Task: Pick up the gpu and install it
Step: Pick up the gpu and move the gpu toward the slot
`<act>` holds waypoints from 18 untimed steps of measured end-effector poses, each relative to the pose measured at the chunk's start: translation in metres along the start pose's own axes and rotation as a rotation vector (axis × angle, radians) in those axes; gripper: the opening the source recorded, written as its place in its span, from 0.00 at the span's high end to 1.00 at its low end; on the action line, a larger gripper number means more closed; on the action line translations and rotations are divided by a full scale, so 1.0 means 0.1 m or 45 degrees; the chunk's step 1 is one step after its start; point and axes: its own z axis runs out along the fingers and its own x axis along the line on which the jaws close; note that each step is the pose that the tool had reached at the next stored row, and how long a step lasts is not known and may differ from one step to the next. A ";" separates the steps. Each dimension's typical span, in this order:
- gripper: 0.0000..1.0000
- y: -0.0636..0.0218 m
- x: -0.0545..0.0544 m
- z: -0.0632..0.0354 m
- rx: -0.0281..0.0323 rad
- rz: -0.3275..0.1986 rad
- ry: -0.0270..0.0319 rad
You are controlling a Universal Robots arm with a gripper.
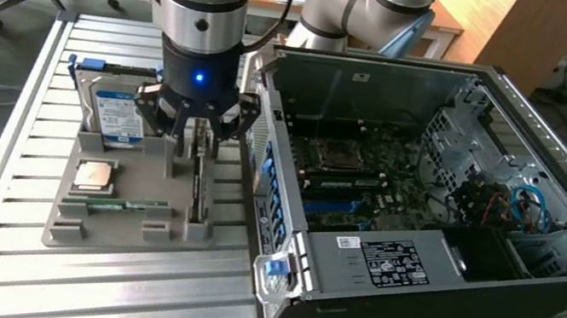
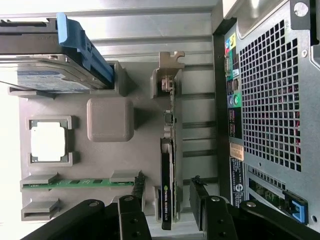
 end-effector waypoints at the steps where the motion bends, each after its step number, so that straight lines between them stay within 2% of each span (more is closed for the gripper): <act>1: 0.51 -0.001 0.00 0.012 0.0000 0.000 -0.0001; 8: 0.51 -0.005 0.00 0.099 0.0000 0.000 0.0000; 18: 0.51 -0.011 -0.03 0.138 0.0001 0.000 0.0008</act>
